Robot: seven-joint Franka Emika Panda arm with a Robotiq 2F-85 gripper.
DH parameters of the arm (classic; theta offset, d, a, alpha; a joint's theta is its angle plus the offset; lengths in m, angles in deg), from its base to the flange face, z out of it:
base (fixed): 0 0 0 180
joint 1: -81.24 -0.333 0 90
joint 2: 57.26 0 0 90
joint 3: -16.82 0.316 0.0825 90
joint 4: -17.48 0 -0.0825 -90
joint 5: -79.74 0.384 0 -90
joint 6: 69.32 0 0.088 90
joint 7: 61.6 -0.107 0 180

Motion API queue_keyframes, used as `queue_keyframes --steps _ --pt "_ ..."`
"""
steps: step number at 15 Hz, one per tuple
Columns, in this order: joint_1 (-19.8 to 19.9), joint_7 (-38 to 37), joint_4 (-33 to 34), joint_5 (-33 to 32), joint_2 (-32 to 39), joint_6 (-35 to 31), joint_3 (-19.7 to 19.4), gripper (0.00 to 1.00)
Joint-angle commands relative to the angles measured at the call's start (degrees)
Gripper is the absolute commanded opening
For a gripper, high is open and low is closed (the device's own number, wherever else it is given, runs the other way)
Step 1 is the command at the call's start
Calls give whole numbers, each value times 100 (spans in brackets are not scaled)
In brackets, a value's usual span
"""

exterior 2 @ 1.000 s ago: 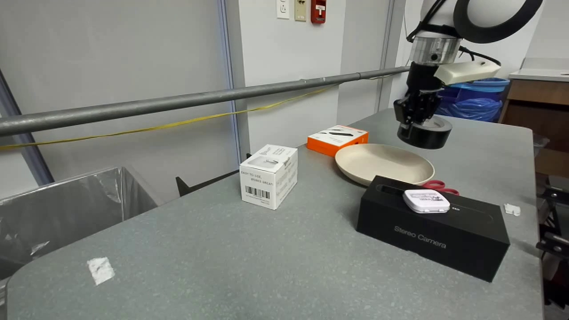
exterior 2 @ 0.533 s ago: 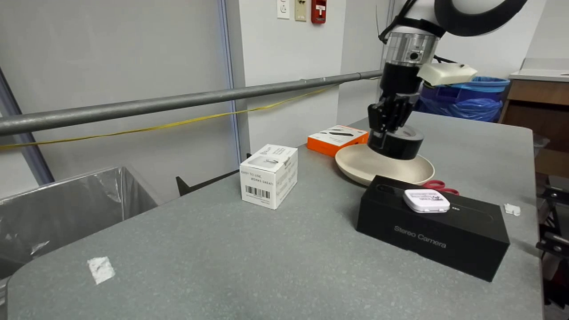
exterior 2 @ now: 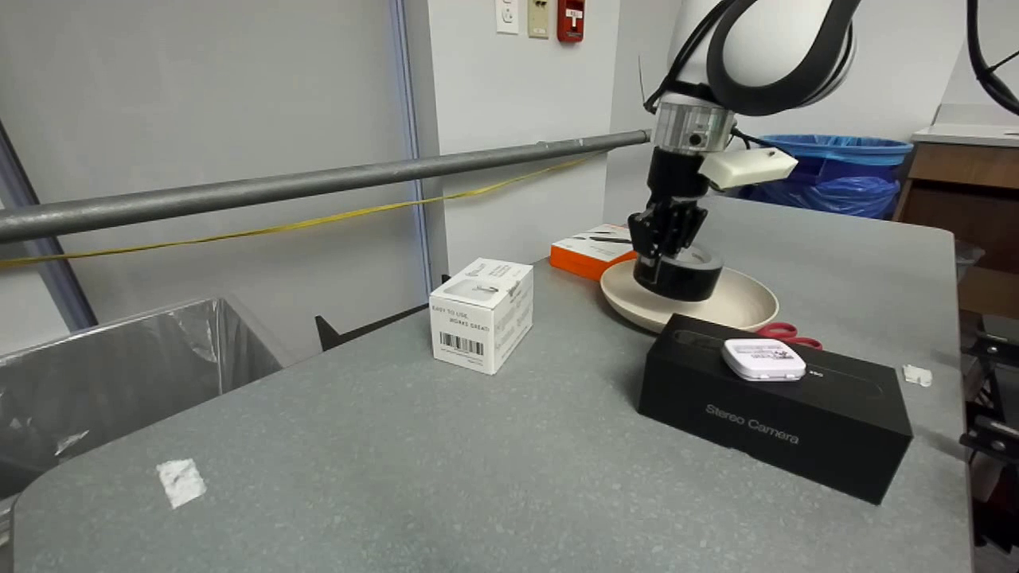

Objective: Pick up the black tape from the table and put it in the plate.

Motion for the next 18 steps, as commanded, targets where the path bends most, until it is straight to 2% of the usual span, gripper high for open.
queue_keyframes --steps 1,2,3,9,14,18 --pt "16 117 300 13 380 -130 -86 7" --pt "-31 58 270 -36 405 -146 -152 51" --pt "-93 -11 210 -114 416 -233 -245 52" --pt "-104 0 -21 -157 321 -499 -357 97" --pt "-104 -19 -178 -80 266 -731 -380 100" --pt "-41 35 -65 -19 356 -504 -318 100"
